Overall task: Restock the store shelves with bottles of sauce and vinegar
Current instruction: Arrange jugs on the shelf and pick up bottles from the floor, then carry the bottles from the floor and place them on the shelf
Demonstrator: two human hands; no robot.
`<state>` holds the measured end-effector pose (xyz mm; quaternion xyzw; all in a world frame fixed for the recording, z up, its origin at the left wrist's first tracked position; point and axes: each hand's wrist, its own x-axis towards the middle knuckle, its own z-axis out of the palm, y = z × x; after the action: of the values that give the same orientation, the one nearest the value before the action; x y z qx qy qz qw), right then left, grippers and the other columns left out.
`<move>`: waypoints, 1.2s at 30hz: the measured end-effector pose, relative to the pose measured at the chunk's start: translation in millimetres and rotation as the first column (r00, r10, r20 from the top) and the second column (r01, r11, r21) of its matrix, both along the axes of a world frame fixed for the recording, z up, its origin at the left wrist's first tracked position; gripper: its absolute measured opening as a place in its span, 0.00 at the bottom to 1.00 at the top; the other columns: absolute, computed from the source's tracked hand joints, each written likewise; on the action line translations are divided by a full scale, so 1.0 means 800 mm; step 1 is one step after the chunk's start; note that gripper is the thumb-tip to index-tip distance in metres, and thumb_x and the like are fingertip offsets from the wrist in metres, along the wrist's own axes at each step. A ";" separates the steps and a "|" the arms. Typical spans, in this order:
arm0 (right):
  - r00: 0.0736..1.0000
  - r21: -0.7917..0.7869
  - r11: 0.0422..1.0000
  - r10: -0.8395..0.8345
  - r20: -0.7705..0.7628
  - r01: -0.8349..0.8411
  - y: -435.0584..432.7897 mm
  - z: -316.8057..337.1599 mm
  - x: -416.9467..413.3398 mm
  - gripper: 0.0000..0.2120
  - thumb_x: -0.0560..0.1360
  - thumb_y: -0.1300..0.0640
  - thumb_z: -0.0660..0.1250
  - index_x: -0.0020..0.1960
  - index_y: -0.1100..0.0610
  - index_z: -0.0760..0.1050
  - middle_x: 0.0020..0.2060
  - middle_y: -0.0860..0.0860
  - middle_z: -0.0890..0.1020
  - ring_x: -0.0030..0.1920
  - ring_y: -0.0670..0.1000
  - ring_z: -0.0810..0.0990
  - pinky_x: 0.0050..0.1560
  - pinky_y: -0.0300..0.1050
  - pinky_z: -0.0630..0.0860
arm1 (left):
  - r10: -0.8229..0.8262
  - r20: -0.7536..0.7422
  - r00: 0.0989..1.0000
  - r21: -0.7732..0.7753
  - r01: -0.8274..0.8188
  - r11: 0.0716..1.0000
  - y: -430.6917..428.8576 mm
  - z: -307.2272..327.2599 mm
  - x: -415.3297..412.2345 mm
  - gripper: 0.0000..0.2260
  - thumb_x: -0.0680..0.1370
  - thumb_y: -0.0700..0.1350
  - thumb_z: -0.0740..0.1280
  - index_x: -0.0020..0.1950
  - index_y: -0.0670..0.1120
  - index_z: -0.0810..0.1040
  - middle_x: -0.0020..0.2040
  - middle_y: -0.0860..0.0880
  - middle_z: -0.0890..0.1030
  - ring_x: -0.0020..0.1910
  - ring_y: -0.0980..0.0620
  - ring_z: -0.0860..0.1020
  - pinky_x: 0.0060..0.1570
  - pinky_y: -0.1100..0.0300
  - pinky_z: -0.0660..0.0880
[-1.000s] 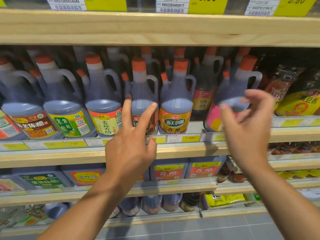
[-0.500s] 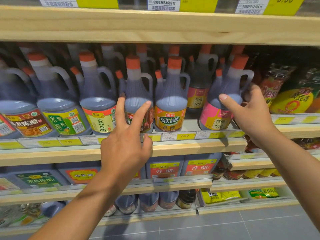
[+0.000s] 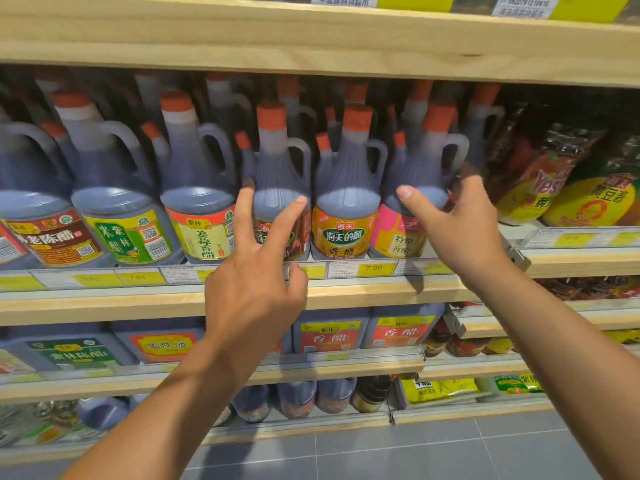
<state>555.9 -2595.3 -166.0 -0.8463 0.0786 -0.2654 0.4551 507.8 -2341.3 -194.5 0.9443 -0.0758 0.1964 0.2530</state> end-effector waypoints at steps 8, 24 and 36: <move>0.999 -0.025 0.999 -0.028 -0.033 0.027 0.007 -0.004 -0.004 0.27 0.72 0.36 0.74 0.61 0.51 0.70 0.49 0.40 0.79 0.49 0.45 0.79 0.41 0.33 0.71 | -0.044 -0.032 0.999 0.009 0.045 0.999 0.003 0.000 -0.003 0.39 0.73 0.49 0.69 0.78 0.71 0.54 0.84 0.54 0.42 0.30 0.54 0.74 0.26 0.62 0.65; 0.983 -0.362 0.926 0.040 -0.179 -0.104 -0.060 0.016 -0.166 0.39 0.77 0.34 0.63 0.81 0.50 0.58 0.79 0.45 0.65 0.77 0.44 0.62 0.70 0.38 0.61 | -0.113 0.125 0.986 -0.078 0.123 0.989 -0.024 0.011 -0.068 0.31 0.77 0.46 0.70 0.78 0.53 0.63 0.81 0.52 0.61 0.79 0.47 0.62 0.73 0.40 0.65; 0.961 -0.548 0.837 -0.146 -0.233 -0.006 -0.296 -0.032 -0.364 0.45 0.74 0.34 0.65 0.82 0.56 0.56 0.82 0.50 0.55 0.82 0.50 0.53 0.79 0.48 0.55 | -0.700 -0.148 0.698 -0.064 0.700 0.711 -0.304 -0.107 -0.181 0.43 0.78 0.70 0.61 0.85 0.50 0.50 0.85 0.57 0.46 0.83 0.58 0.43 0.81 0.52 0.50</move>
<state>264.9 -2832.2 -191.6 -0.9647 0.0917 -0.1776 0.1717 363.3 -2584.4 -279.8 0.8568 -0.4079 0.0087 0.3154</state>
